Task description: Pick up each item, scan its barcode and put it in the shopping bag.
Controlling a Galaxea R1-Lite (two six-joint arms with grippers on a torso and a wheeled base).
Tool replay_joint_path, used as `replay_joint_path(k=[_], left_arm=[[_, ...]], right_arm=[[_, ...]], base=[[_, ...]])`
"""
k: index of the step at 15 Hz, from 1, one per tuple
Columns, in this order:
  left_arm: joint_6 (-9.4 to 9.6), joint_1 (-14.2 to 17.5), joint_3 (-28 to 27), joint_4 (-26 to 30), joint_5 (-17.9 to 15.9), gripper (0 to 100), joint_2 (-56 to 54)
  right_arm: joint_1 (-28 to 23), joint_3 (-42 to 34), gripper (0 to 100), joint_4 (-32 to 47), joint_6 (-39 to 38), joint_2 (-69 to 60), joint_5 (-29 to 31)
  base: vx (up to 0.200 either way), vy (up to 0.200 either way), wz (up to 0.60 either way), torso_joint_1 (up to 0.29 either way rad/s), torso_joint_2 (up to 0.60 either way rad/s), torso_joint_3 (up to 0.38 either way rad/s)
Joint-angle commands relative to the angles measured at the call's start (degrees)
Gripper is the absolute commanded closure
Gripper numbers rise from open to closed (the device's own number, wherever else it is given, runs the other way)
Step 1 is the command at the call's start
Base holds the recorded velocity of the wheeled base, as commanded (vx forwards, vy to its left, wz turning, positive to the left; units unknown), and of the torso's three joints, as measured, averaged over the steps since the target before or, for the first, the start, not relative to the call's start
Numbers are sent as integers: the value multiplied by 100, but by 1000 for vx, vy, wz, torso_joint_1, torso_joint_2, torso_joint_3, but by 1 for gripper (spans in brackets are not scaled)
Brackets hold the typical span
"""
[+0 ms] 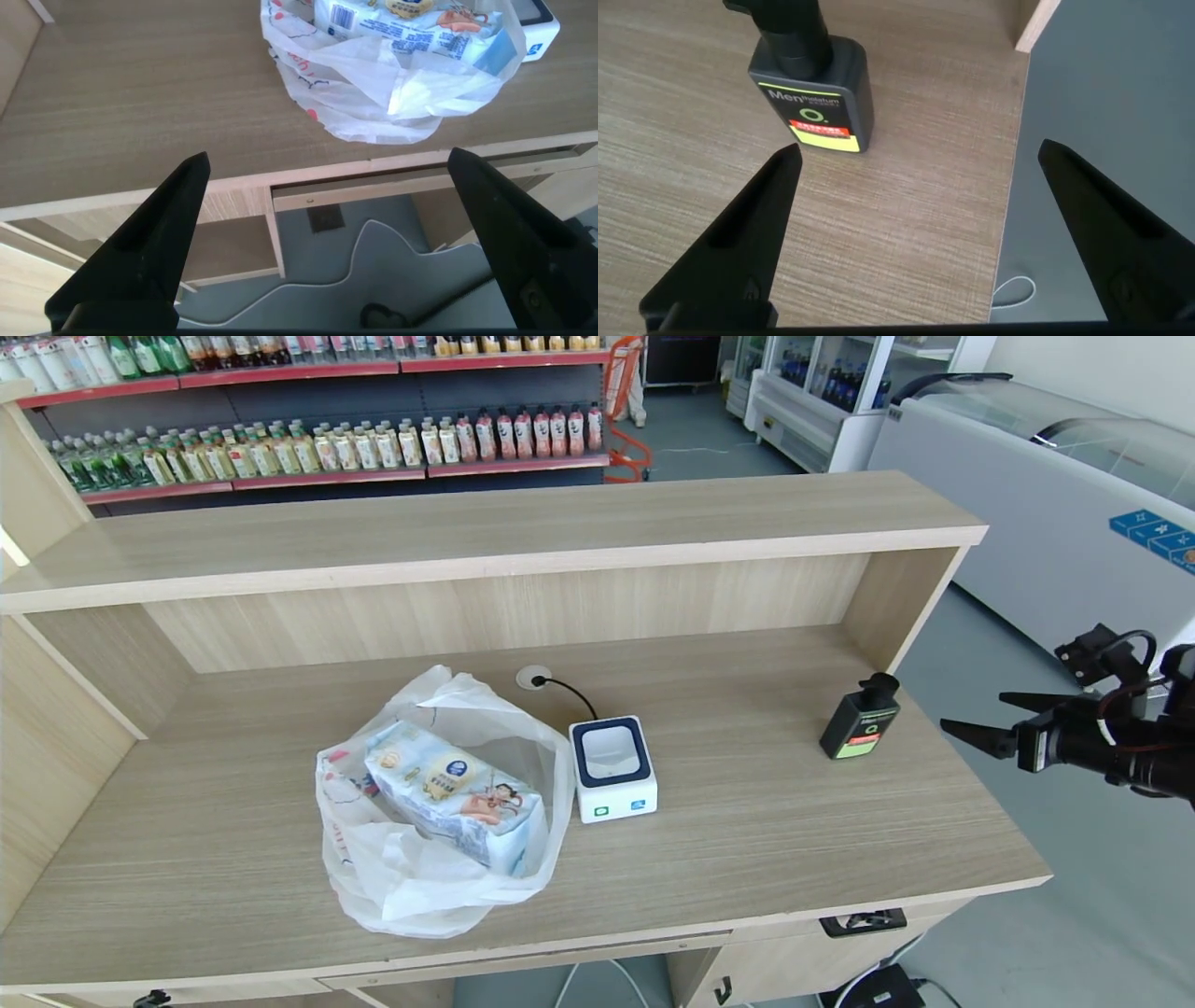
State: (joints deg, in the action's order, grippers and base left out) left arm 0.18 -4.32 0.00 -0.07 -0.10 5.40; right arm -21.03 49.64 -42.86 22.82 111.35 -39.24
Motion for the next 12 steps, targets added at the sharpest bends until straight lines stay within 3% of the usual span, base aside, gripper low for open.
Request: replay_joint_path(k=[1, 12], left_arm=[[-1, 1, 0, -1, 1, 0, 5], [-1, 1, 0, -1, 1, 0, 5]], right_arm=[[108, 151, 0, -3, 3, 203, -5], [530, 582, 0, -3, 29, 713, -382]], base=[[0, 0, 0, 0, 0, 0], [0, 0, 0, 0, 0, 0]])
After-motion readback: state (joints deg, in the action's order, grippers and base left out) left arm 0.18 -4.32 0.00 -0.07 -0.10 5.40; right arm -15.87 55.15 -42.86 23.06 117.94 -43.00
